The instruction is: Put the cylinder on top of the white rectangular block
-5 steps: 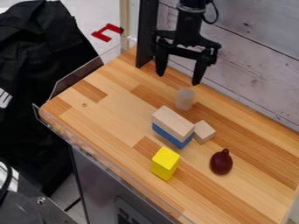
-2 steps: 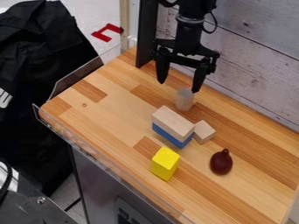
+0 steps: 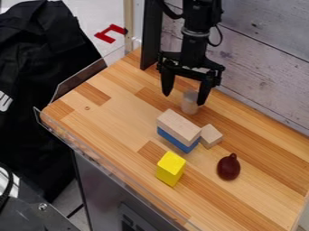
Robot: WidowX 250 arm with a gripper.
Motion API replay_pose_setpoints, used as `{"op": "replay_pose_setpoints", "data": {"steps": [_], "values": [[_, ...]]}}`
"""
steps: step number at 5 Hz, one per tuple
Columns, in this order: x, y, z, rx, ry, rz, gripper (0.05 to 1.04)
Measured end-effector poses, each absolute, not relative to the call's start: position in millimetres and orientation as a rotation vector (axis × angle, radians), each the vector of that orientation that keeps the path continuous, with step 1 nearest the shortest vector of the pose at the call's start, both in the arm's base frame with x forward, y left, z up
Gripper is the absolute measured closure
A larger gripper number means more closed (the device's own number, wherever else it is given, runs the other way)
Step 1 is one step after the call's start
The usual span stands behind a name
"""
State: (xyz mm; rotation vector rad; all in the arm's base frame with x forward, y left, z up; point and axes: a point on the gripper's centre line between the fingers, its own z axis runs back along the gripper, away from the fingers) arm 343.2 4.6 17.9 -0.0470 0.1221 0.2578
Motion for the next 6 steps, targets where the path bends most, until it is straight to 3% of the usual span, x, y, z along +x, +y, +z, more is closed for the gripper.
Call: {"op": "replay_pose_setpoints", "data": {"steps": [2, 3, 4, 5, 6], "values": [[343.7, -2.4, 8.7, -0.048, 0.147, 0.239, 0.084], [346.5, -2.8, 3.4, -0.050, 0.157, 0.239, 0.133], [348.1, -5.0, 1.1, -0.064, 0.150, 0.253, 0.419], [349.8, -3.7, 1.1, -0.077, 0.142, 0.270, 0.576], [349.6, -2.0, 0.1, -0.077, 0.139, 0.281, 0.577]]}}
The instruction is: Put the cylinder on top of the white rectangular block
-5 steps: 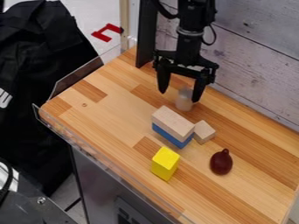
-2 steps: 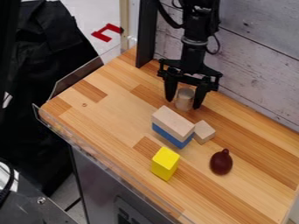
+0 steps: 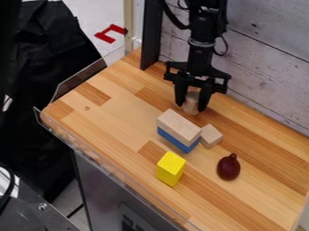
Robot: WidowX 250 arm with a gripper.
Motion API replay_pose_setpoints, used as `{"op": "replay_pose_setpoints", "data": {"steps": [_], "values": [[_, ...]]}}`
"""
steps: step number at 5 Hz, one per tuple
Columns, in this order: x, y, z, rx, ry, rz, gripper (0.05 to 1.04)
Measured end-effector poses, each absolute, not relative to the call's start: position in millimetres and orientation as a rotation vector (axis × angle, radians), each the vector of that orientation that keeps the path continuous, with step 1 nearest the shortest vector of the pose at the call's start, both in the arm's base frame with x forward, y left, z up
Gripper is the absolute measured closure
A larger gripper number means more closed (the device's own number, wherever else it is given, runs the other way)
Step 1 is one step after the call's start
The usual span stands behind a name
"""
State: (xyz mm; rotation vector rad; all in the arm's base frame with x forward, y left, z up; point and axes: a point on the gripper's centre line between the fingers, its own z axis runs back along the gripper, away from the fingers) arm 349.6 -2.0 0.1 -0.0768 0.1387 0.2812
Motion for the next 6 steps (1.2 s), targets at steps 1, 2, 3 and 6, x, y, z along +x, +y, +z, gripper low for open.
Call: {"op": "replay_pose_setpoints", "data": {"steps": [1, 2, 3, 6], "values": [[342.2, -4.4, 8.0, -0.069, 0.139, 0.277, 0.577], [337.6, -3.5, 45.8, -0.040, 0.065, 0.285, 0.576], [328.1, -5.0, 64.2, -0.037, 0.034, 0.291, 0.576], [292.4, -9.0, 75.0, -0.041, 0.153, 0.340, 0.576]]}}
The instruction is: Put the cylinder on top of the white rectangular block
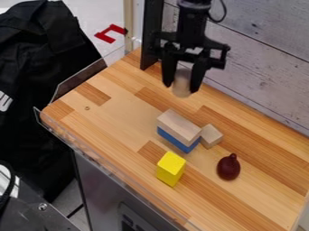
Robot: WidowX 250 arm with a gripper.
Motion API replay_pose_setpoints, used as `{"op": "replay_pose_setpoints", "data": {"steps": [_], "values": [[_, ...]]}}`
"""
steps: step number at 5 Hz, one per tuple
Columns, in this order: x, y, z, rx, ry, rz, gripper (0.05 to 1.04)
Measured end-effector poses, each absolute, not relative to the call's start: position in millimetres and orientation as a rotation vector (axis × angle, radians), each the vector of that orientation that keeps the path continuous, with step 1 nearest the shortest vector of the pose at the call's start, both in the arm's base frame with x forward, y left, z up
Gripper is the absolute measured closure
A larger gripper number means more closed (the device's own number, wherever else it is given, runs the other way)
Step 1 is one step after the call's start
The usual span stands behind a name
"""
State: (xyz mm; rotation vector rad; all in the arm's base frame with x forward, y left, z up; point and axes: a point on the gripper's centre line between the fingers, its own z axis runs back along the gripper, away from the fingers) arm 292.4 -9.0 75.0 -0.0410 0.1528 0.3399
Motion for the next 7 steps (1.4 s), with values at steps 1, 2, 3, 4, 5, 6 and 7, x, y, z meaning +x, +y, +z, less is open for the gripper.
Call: {"op": "replay_pose_setpoints", "data": {"steps": [1, 2, 3, 4, 5, 6, 7], "values": [[281.9, -7.8, 66.5, -0.027, 0.181, 0.361, 0.577], [279.2, -9.5, 66.7, -0.033, 0.201, 0.370, 0.576], [277.7, -14.0, 65.7, -0.031, 0.214, 0.355, 0.576], [278.8, -19.0, 61.9, -0.033, 0.214, 0.341, 0.577], [280.6, -23.4, 59.0, -0.064, 0.208, 0.332, 0.577], [275.5, -25.0, 50.9, -0.075, 0.229, 0.328, 0.577], [275.1, -22.3, 45.5, -0.078, 0.241, 0.344, 0.577]]}}
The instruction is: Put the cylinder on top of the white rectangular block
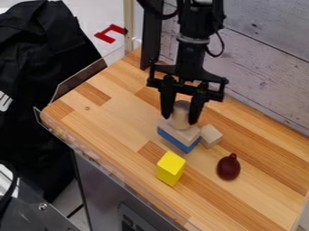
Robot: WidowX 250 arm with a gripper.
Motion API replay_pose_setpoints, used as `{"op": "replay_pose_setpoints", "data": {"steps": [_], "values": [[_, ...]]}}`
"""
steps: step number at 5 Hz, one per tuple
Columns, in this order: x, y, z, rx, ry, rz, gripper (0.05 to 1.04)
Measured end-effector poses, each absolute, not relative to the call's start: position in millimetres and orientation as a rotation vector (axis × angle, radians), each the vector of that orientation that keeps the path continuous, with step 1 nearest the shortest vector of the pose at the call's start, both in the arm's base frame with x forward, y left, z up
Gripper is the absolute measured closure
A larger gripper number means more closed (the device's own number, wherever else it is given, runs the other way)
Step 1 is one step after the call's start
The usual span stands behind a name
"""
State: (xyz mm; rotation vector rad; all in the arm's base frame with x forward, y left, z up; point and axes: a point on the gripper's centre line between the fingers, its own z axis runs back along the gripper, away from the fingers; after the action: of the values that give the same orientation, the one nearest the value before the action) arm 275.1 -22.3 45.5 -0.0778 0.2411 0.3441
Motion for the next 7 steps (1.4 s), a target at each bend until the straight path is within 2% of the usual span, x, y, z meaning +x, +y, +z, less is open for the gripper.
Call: {"op": "replay_pose_setpoints", "data": {"steps": [1, 2, 3, 4, 5, 7], "values": [[273.8, -21.4, 44.2, -0.086, 0.245, 0.357, 0.577], [274.2, -20.1, 43.7, -0.087, 0.243, 0.360, 0.503], [274.5, -18.1, 40.1, -0.081, 0.246, 0.371, 0.195], [275.8, -17.1, 40.4, -0.088, 0.240, 0.397, 0.078], [277.7, -16.9, 48.1, -0.097, 0.213, 0.408, 0.083], [284.1, -13.1, 90.7, -0.091, 0.102, 0.397, 0.083]]}}
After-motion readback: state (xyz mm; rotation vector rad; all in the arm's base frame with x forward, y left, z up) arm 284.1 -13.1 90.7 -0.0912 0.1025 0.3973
